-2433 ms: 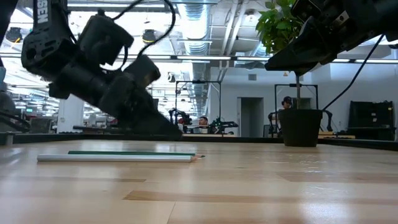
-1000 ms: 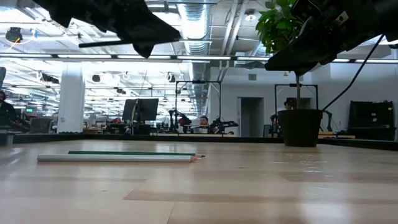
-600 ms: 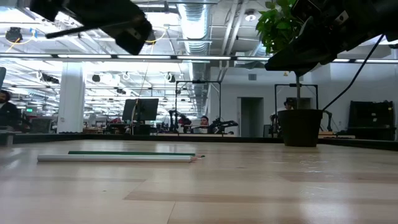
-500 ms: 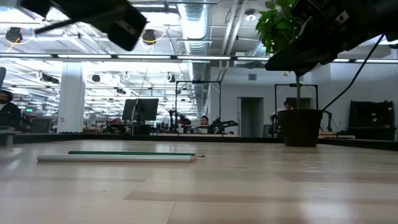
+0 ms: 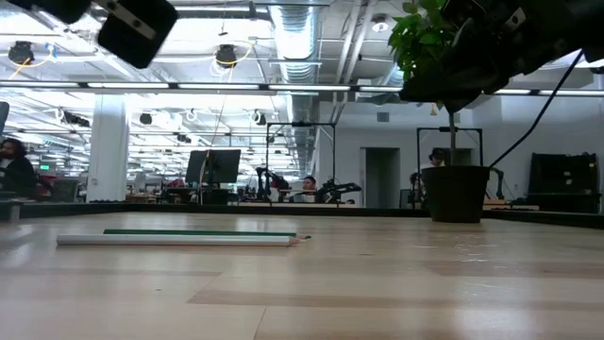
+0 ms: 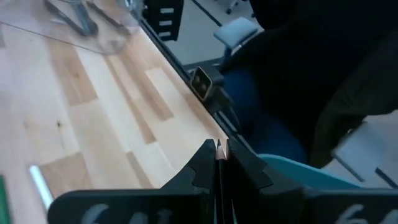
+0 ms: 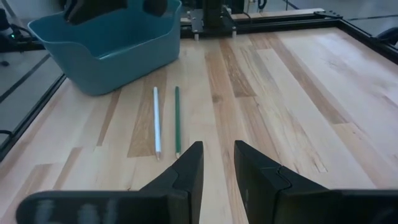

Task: Sort pens & pencils
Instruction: Put the black pencil in the blue bin

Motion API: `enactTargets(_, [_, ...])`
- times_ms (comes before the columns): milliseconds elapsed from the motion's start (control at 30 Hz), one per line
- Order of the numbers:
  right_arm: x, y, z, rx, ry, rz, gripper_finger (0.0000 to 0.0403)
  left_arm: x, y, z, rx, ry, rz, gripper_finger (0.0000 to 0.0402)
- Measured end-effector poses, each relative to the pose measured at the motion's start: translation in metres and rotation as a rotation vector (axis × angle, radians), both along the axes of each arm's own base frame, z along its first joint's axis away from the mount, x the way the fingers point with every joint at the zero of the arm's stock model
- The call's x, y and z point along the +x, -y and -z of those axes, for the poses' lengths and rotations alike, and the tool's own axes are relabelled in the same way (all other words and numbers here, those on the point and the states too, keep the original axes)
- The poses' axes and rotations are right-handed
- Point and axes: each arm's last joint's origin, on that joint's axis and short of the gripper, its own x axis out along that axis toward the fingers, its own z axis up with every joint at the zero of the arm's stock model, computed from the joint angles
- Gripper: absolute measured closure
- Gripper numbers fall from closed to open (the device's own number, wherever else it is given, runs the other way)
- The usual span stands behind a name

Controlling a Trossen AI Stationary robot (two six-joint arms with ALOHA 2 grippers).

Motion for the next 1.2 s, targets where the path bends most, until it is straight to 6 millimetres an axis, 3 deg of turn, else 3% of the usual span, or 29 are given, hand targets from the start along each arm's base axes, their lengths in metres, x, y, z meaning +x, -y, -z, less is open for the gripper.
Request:
enactTargets(200, [0.002,-0.001,-0.005,0.02,0.057,0.0,0.029,-0.021,0.013,-0.002,0.028,0.025,-0.005,0.0391])
enactTargets(467, [0.003,-0.001,-0.007,0.028,0.077,0.0,0.029,-0.069,0.032,-0.015,0.039,0.137,-0.075,0.0391])
enactTargets(633, [0.003,-0.001,-0.007,0.027,0.076,0.0,0.029,-0.091,0.04,-0.006,0.055,0.175,-0.135,0.0391])
enactTargets(1200, [0.003,-0.001,-0.007,0.044,0.079,0.006,0.029,-0.086,0.056,0.021,0.106,0.133,-0.154,0.0391])
